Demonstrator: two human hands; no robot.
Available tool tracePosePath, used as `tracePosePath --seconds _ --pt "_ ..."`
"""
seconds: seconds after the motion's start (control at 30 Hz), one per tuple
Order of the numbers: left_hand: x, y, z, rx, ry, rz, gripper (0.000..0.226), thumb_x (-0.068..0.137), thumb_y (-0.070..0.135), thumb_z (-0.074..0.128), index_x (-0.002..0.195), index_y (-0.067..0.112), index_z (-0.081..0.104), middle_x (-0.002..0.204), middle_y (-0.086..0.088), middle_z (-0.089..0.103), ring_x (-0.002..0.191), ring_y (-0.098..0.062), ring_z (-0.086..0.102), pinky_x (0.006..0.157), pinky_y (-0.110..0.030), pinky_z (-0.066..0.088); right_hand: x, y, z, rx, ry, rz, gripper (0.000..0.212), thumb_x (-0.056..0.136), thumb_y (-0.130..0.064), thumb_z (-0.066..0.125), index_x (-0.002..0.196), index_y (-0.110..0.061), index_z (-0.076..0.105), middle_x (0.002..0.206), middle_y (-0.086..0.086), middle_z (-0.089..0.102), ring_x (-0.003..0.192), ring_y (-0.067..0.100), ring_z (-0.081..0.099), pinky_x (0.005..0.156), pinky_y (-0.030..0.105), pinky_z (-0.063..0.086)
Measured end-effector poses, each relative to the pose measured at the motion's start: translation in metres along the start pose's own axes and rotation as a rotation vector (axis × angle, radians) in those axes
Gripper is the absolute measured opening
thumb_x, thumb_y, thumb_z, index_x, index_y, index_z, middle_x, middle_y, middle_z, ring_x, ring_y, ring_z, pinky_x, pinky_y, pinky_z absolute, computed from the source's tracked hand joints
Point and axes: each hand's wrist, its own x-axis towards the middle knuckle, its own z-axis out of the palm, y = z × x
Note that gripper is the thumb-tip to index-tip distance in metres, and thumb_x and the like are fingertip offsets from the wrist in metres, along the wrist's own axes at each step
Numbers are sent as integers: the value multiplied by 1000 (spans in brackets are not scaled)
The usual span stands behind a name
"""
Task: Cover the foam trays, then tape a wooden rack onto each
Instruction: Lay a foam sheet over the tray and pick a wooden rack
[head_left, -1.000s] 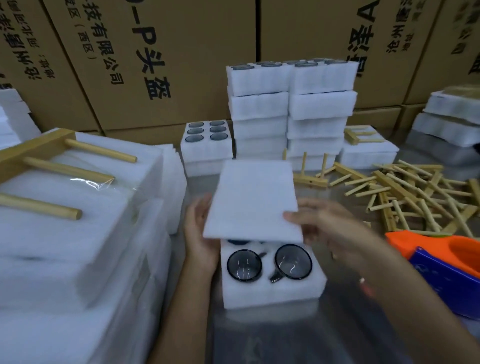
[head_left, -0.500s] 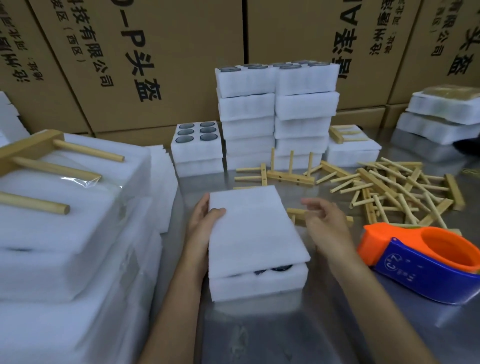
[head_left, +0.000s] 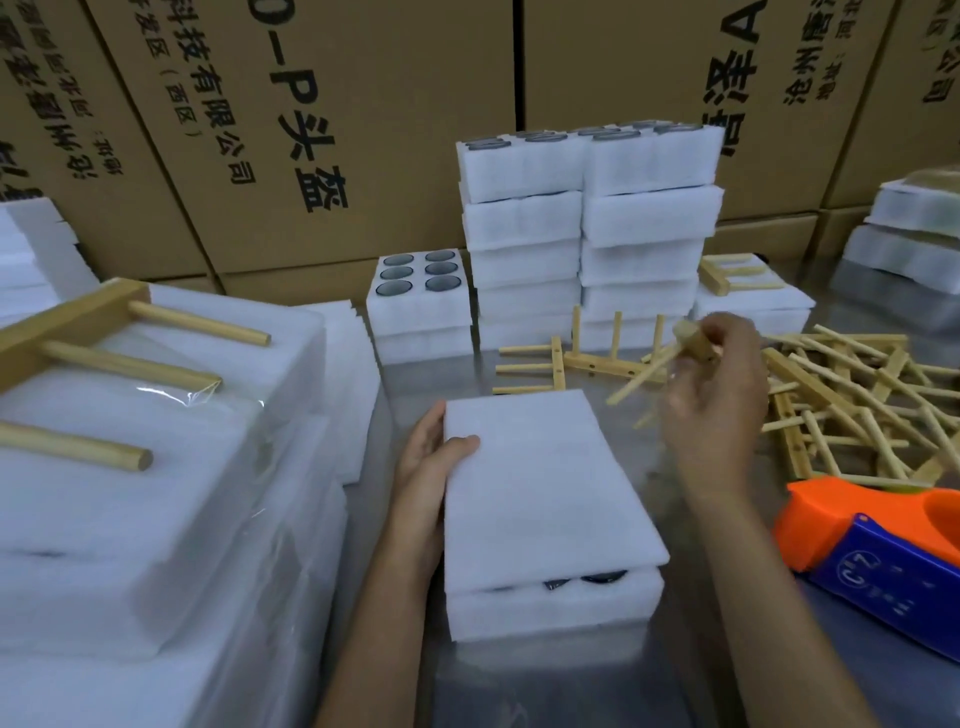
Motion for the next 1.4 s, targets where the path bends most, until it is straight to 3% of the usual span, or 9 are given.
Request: tracePosePath --seconds 0.13,0.27,0.37,0.5,0.63,0.93,1.07,1.13,1.4 --pt "0 3 1 0 49 21 44 89 4 66 126 27 63 132 6 65 107 -10 69 76 -22 57 8 -34 -20 601 78 78 29 92 -2 60 109 -22 48 115 -4 68 113 18 64 95 38 53" --pt "-11 19 5 170 105 227 38 89 16 70 121 37 69 124 18 67 105 7 65 74 -9 52 2 -38 -19 1185 -228 467 26 96 -6 57 118 -14 45 120 10 70 117 24 64 95 33 54" --pt "-26 33 15 180 29 326 29 91 37 60 116 29 72 111 9 75 108 -4 68 82 -14 52 -7 -35 -5 1351 -482 709 21 90 -9 54 111 -9 52 120 16 69 109 25 67 81 26 57" --pt "-42 40 24 309 -60 308 37 89 54 55 112 33 74 94 -2 77 96 -8 70 86 -22 50 -19 -32 7 1201 -740 659 29 93 -8 52 121 -2 55 119 21 67 115 30 63 97 37 51" --pt "-51 39 25 468 -285 338 23 90 27 70 113 23 74 77 -3 76 75 -8 70 69 -13 49 -23 -38 7 1064 -831 555 38 93 -10 59 130 -3 56 119 23 67 112 31 65 91 34 54" --pt "-55 37 27 917 216 470 13 94 27 61 105 30 67 57 4 58 64 -10 59 48 -12 40 -33 -14 19 436 -662 459 31 92 -1 59 108 -25 71 112 -13 70 111 2 60 90 15 48" --pt "-68 40 34 1137 233 474 31 93 30 49 124 28 54 64 1 52 73 -26 53 67 -36 45 -39 -5 25 398 -686 497 43 86 6 52 97 -31 72 110 -11 68 102 0 61 68 4 44" --pt "-72 40 36 1216 242 510 33 95 27 47 127 23 53 58 5 45 60 -14 43 79 -43 47 -40 -3 25 432 -671 542 45 84 7 51 96 -30 73 108 -10 69 92 -6 63 63 5 45" --pt "-70 38 40 1283 140 453 26 95 32 44 118 25 52 56 -1 53 66 -29 56 80 -43 50 -38 -3 23 563 -554 780 37 82 5 46 93 -15 75 82 -5 75 69 8 70 54 19 52"
